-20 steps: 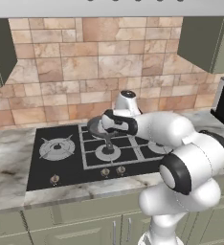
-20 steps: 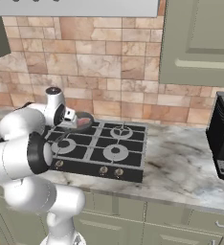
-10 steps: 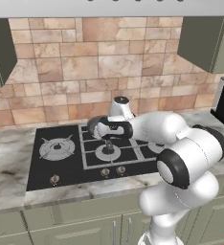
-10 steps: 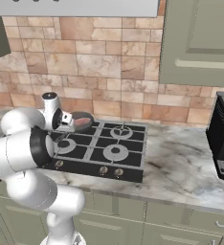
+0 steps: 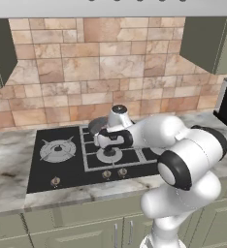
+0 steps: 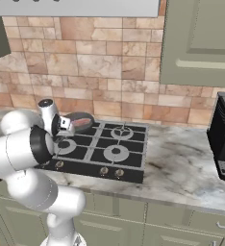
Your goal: Pick up the pan with the steak in it and place it on the dining table. Then place the steak on the plate.
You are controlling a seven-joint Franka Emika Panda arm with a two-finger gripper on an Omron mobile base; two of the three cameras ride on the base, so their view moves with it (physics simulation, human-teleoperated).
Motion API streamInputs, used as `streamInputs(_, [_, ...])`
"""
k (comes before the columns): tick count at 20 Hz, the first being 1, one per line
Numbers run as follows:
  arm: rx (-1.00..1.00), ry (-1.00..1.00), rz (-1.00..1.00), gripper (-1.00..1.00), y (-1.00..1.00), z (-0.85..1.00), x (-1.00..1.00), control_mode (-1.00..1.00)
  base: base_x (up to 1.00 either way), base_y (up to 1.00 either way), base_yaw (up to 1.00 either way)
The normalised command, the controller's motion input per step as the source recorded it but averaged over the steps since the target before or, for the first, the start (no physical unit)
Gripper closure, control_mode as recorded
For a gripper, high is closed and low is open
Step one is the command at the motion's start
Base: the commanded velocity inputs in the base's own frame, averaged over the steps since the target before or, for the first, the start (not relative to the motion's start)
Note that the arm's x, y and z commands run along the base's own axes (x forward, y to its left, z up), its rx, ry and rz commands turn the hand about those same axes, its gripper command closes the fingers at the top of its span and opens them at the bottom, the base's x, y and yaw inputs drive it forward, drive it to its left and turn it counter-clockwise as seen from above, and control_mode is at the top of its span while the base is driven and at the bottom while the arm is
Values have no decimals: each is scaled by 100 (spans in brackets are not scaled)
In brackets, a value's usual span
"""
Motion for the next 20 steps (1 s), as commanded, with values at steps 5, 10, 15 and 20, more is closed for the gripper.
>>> streamInputs(5, [0,-3,0,-100,0,-16,2,-100,0,0,0])
streamInputs(10, [0,-2,0,-100,0,-19,6,-100,0,0,0])
streamInputs(15, [0,-1,-1,-100,1,-13,10,-100,0,0,0])
streamInputs(20, [0,0,-1,-100,3,-6,13,-100,0,0,0])
